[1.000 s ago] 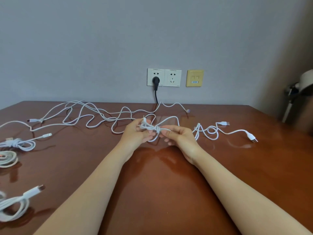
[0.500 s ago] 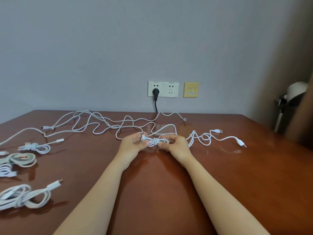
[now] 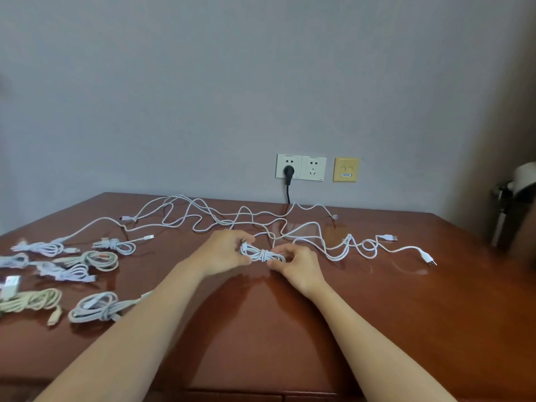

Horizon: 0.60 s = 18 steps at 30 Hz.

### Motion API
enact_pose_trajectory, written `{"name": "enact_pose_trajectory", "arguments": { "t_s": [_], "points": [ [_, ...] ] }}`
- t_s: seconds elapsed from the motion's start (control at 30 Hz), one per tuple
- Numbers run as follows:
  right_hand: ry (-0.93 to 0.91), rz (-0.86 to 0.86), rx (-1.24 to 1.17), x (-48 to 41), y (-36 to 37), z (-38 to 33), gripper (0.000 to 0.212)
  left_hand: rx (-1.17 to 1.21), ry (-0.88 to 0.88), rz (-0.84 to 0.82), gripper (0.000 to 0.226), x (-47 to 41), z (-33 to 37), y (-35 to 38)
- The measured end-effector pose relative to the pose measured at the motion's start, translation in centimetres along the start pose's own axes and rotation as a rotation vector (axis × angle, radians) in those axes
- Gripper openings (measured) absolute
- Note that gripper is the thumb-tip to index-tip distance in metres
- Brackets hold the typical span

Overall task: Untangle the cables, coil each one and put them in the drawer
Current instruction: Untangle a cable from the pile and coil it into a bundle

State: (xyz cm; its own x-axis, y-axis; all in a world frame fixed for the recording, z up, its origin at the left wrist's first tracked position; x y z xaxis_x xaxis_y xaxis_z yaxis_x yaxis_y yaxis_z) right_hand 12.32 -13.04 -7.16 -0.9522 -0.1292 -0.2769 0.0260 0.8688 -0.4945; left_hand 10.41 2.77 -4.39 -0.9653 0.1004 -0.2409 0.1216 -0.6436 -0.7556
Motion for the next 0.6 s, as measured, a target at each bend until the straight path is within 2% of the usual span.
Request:
{"name": "enact_pose_trajectory", "arguments": {
  "t_s": [0.17,0.27,0.4,0.6],
  "points": [
    [-0.086,-0.054,0.014,0.0,4.2,-4.0,0.019,-0.272,-0.029,-0.046,0.042,1.7,-1.6,-4.5],
    [-0.139,-0.123,0.057,-0.2,7.2,-6.7,0.015,-0.322,-0.086,-0.065,0.040,2.8,-3.8,-7.0],
    [-0.212,-0.315,0.156,0.5,11.5,-9.7,0.019,-0.377,-0.149,-0.095,0.042,4.3,-6.7,-9.9],
    [-0.236,-0.456,0.143,1.6,15.7,-11.4,0.020,-0.410,-0.221,-0.180,0.042,6.9,-10.2,-10.9]
  ]
}}
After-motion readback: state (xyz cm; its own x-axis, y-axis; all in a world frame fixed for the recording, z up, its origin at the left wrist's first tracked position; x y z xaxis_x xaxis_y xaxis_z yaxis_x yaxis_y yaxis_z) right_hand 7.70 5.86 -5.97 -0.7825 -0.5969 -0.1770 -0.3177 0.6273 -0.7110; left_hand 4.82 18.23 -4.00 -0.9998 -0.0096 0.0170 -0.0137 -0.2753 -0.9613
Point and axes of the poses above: each hand's wrist, its own x-axis away from the middle knuckle, its own y-axis out of the palm, z = x × y, the point moved 9 cm from there along -x, towards the middle knuckle, and after that the axes turned 2 degrees about -x, right-handed, at the moved point
